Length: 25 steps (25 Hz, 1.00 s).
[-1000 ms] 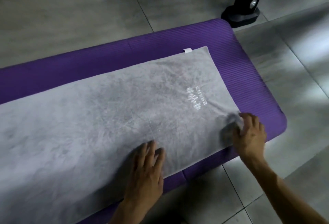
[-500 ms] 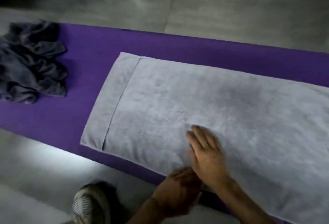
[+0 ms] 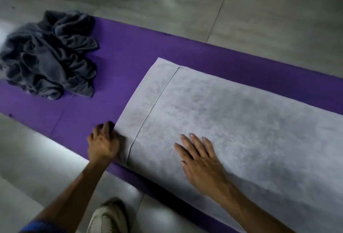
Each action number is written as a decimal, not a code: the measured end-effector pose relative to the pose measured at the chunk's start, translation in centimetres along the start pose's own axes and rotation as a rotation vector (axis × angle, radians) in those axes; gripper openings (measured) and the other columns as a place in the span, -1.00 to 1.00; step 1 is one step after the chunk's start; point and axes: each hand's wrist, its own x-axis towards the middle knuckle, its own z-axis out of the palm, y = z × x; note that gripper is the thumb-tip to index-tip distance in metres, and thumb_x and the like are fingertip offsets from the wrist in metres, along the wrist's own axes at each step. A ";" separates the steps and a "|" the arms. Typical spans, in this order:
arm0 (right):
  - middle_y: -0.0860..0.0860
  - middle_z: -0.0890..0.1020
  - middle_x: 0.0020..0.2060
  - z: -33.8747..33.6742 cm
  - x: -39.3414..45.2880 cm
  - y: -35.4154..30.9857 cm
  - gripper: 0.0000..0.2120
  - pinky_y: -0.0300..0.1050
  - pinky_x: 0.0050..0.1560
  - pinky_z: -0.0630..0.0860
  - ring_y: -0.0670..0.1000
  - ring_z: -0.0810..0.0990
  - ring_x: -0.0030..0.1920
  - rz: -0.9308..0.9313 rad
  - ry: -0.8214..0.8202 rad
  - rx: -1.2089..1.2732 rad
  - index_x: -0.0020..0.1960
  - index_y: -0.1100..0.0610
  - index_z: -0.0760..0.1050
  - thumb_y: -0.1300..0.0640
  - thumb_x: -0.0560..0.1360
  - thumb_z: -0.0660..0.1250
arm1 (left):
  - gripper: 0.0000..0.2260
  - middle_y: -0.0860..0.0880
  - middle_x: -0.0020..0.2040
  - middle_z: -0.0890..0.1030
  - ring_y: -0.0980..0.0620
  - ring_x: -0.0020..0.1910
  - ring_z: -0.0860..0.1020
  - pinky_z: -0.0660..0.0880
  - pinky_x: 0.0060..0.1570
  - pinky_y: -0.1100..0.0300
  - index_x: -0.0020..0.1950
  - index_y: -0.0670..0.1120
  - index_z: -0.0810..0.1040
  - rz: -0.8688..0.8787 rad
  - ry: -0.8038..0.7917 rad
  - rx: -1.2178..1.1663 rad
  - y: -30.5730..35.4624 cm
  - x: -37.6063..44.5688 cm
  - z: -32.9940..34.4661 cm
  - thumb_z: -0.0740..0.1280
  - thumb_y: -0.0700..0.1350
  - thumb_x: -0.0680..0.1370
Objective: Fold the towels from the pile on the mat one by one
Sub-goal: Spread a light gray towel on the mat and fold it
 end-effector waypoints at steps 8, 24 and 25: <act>-0.03 0.48 0.32 -2.0 1.3 -0.2 -0.59 0.09 0.38 0.22 0.09 0.43 0.35 0.054 0.050 0.179 0.21 -0.02 0.49 -0.02 0.38 0.23 | -0.80 -0.18 -0.23 0.63 -0.24 -0.14 0.62 0.56 -0.09 -0.10 -0.22 -0.05 0.54 -0.178 -0.116 -0.264 5.1 -1.5 -2.0 0.45 0.05 0.35; -0.09 0.50 -0.36 -7.8 -2.8 10.7 -0.80 -0.32 -0.33 0.36 -0.15 0.45 -0.34 1.161 0.386 1.392 -0.18 0.07 0.41 0.19 0.45 0.45 | -0.68 0.04 -0.26 0.68 0.01 -0.46 0.60 0.41 -0.54 0.27 -0.12 0.01 0.73 0.953 -0.010 0.114 21.9 -26.1 8.2 0.16 -0.14 0.47; -0.10 0.51 -0.34 -7.9 -2.5 10.7 -0.79 -0.36 -0.32 0.36 -0.19 0.45 -0.35 1.130 0.432 1.396 -0.18 0.06 0.41 0.24 0.44 0.44 | -0.66 0.04 -0.24 0.68 0.00 -0.43 0.60 0.42 -0.54 0.27 -0.06 0.02 0.70 0.935 -0.029 0.051 21.0 -26.0 8.1 0.11 -0.13 0.52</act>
